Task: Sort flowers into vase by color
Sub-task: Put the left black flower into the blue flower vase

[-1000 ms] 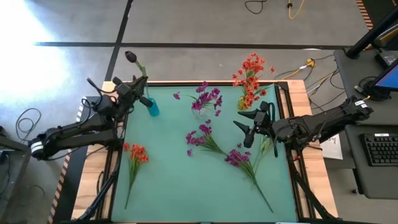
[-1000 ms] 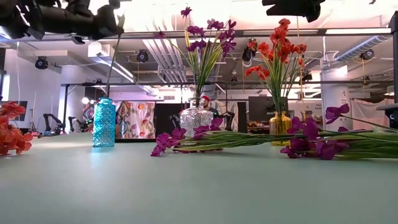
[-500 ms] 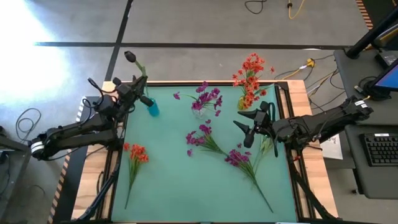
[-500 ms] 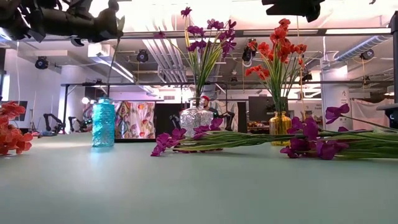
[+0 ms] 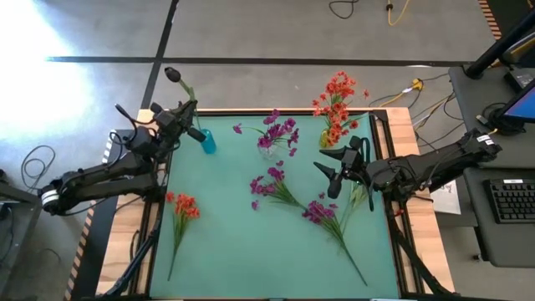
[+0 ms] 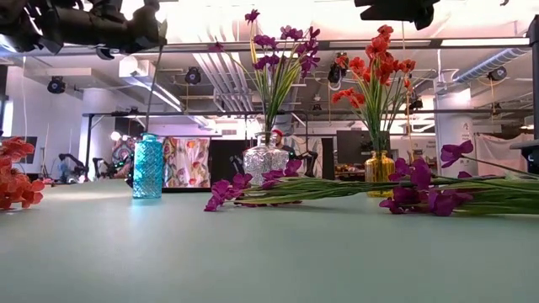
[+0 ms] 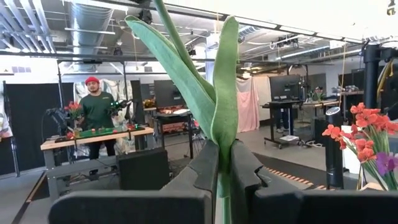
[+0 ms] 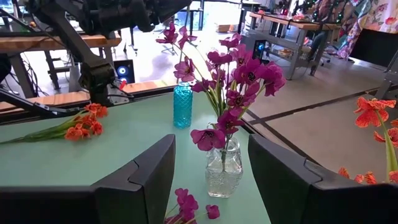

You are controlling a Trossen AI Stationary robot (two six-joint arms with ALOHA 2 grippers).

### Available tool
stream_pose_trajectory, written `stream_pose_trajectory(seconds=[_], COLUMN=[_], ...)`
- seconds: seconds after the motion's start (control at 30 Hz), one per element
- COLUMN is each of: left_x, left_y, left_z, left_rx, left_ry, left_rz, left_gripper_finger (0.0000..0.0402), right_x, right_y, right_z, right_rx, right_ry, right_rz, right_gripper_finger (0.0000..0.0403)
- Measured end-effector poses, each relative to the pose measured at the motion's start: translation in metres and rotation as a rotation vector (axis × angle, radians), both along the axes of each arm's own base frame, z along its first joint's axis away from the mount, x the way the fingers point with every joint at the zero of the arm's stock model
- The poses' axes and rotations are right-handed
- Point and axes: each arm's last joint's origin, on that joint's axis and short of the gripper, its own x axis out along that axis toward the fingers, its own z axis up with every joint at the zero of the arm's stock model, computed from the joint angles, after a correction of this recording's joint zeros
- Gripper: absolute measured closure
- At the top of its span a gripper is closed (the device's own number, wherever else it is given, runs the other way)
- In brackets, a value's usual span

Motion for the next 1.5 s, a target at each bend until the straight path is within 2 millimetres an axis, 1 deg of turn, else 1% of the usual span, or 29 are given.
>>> stream_pose_trajectory(seconds=[0.17,0.4,0.53,0.7,1.13,1.5], left_x=[0.004,0.014,0.013,0.012,0.013,0.019], left_y=[0.003,0.011,0.010,0.010,0.013,0.017], left_z=[0.000,-0.007,-0.004,-0.003,-0.007,-0.013], left_rx=[0.008,-0.011,0.014,0.025,0.018,-0.009], left_ry=[-0.023,0.025,-0.006,0.001,0.029,0.051], left_rz=[0.003,0.039,0.041,0.046,0.060,0.058], left_gripper_finger=[0.0401,0.0401,0.0402,0.0401,0.0402,0.0401], right_x=[0.000,0.000,0.000,0.000,0.000,0.000], right_y=[0.000,0.000,0.000,0.000,0.000,0.000], right_z=[0.000,0.000,0.000,0.000,0.000,0.000], right_rx=[-0.002,-0.002,-0.001,-0.002,-0.001,-0.002], right_ry=[0.001,0.001,0.000,0.000,-0.001,-0.001], right_rz=[0.001,0.001,0.000,0.000,0.000,0.000], right_gripper_finger=[0.0207,0.0207,0.0207,0.0207,0.0207,0.0207])
